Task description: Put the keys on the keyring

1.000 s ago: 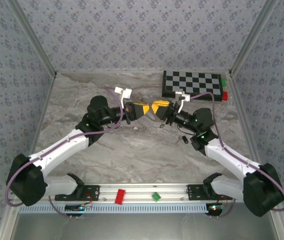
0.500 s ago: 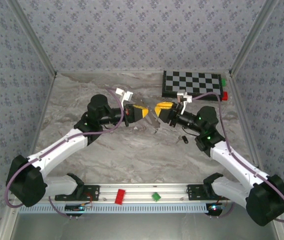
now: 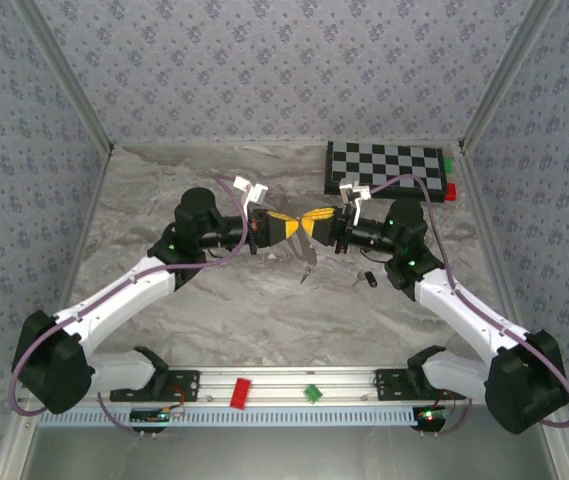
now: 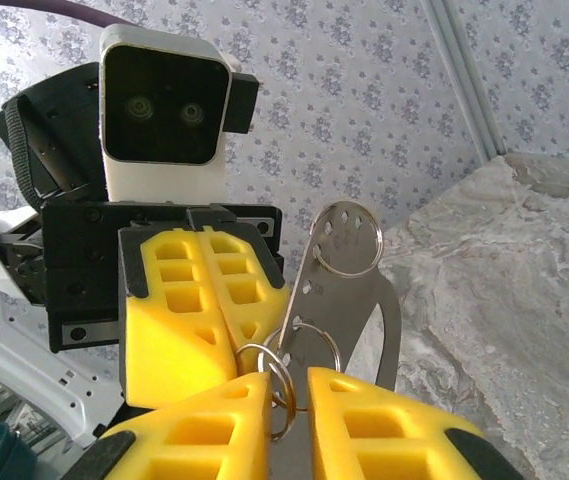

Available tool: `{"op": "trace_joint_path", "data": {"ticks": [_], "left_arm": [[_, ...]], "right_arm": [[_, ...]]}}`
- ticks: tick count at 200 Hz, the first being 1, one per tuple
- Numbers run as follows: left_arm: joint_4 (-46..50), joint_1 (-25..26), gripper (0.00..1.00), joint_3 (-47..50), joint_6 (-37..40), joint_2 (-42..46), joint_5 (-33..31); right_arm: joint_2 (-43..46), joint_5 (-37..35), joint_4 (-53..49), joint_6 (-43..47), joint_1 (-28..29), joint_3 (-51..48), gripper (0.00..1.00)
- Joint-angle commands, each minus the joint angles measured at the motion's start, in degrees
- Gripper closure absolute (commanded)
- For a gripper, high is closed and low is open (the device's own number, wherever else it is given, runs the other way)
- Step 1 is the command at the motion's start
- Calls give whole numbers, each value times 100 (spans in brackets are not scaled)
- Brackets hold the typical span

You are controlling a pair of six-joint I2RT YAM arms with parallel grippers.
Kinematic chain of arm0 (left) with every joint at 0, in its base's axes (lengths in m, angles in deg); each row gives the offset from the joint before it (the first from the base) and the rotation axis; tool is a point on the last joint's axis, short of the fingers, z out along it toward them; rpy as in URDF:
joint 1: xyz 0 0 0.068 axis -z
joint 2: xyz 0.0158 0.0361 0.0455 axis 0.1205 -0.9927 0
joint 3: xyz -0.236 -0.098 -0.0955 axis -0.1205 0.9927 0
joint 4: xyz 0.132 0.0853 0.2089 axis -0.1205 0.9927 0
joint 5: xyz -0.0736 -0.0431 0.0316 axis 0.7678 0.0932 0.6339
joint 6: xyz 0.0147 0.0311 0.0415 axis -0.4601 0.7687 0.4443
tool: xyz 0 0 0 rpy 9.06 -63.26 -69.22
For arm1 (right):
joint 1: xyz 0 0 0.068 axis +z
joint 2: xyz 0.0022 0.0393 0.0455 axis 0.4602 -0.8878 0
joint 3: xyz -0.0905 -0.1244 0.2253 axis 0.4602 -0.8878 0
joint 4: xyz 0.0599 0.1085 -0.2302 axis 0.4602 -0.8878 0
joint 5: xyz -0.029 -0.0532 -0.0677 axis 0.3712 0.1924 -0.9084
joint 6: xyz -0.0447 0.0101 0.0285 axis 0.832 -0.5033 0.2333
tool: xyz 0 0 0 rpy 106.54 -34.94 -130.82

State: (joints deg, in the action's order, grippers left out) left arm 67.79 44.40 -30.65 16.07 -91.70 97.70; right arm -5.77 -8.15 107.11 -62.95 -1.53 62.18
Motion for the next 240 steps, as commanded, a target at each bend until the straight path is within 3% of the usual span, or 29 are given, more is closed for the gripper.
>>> {"op": "trace_joint_path", "data": {"ticks": [1,31,46,92,103,143,182,240], "left_arm": [[-150,-34,100,-272,127,159,187],[-161,-29,100,-270,140,142,228],[-156,-30,100,-260,146,142,226],[-130,-30,100,-244,154,143,187],[-141,-37,86,-222,104,150,93],[-629,-19,70,16,-394,250,-413],[-975,123,68,241,-548,323,-870],[-1097,193,66,205,-518,116,-685]], "right_arm": [[-52,291,108,7,-32,220,85],[-157,478,339,-178,-25,236,88],[-214,582,385,-219,-21,264,100],[-197,601,525,-312,-29,212,100],[-133,455,522,-325,-30,170,100],[214,-353,369,-183,7,-63,100],[344,-617,298,-91,94,-159,100],[393,-644,383,-141,129,-224,100]]}}
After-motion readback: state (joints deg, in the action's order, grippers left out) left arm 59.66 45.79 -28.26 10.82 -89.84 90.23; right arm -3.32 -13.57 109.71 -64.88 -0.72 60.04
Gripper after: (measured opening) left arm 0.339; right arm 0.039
